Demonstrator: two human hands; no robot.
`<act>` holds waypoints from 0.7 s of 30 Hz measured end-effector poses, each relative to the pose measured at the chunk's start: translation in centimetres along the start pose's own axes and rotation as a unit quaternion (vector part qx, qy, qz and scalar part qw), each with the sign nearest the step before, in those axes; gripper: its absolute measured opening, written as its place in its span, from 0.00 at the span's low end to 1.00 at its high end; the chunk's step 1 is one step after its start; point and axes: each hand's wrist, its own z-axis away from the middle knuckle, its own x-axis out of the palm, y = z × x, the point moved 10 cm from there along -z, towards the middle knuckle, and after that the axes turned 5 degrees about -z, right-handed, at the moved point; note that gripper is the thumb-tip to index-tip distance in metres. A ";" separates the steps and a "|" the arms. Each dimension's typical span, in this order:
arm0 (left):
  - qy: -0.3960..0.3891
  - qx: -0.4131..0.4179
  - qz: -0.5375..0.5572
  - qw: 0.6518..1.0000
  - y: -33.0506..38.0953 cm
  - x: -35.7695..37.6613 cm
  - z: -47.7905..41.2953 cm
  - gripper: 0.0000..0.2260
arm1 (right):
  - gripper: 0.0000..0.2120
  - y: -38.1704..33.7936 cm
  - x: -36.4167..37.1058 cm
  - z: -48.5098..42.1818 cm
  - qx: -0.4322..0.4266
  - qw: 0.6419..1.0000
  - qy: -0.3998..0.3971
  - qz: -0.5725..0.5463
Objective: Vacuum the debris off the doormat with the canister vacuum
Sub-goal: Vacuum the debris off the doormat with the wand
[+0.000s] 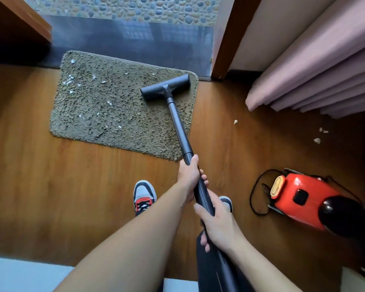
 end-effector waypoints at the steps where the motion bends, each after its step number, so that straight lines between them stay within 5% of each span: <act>1: -0.001 0.001 0.001 1.000 0.5 -0.2 -0.2 0.08 | 0.23 -0.4 0.2 -0.3 -0.005 1.000 0.004 0.002; 10: -0.015 0.028 0.033 0.999 3.6 -0.7 -1.0 0.08 | 0.16 -3.6 0.4 -2.5 -0.025 0.999 0.009 0.045; 21: -0.022 -0.029 0.056 0.998 -4.0 2.2 3.5 0.07 | 0.15 2.6 -2.7 2.4 0.014 0.997 -0.005 0.078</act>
